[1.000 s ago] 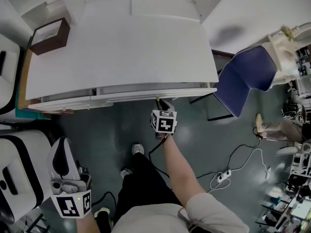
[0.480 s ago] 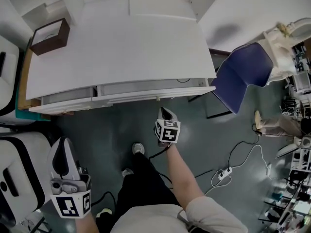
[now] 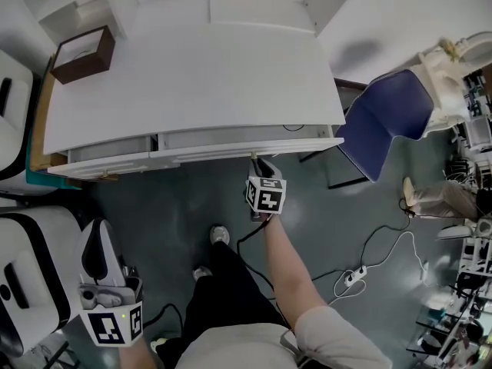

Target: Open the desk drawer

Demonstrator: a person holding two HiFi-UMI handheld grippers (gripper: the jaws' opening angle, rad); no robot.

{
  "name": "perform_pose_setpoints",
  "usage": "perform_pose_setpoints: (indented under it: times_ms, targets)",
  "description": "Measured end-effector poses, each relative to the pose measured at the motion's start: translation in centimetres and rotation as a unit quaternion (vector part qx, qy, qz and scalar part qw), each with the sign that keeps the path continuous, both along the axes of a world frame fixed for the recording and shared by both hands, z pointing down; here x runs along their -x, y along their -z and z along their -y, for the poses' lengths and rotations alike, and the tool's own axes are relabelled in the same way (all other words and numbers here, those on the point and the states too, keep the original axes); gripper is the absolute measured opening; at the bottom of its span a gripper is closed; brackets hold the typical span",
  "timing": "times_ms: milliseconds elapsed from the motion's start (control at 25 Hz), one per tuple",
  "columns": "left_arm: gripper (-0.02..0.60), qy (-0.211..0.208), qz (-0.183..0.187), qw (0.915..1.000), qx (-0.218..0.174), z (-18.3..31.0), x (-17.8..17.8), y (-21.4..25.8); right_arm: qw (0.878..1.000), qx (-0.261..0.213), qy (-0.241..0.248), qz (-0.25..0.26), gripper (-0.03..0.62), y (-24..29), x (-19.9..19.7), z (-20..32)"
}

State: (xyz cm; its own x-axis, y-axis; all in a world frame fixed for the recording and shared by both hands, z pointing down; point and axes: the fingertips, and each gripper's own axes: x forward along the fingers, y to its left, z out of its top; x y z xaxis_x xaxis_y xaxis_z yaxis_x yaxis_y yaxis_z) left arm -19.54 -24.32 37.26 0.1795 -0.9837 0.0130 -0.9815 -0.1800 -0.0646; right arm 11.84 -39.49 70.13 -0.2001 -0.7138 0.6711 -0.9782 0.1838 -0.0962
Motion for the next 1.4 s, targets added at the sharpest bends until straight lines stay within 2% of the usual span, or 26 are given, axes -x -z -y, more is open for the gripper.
perform_pose_setpoints:
  times_ms: [320, 640, 1400]
  targets:
    - [0.009, 0.011, 0.003, 0.9999, 0.006, 0.8, 0.5, -0.4, 1.000, 0.013, 0.009, -0.011, 0.084, -1.0, 0.4, 1.7]
    - [0.009, 0.012, 0.002, 0.9999, 0.006, 0.8, 0.1, -0.5, 1.000, 0.015, -0.003, -0.005, 0.072, -1.0, 0.4, 1.2]
    - [0.009, 0.007, 0.002, 0.9999, -0.007, -2.4, -0.9, 0.6, 1.000, 0.017, 0.000, 0.004, 0.072, -0.9, -0.4, -5.8]
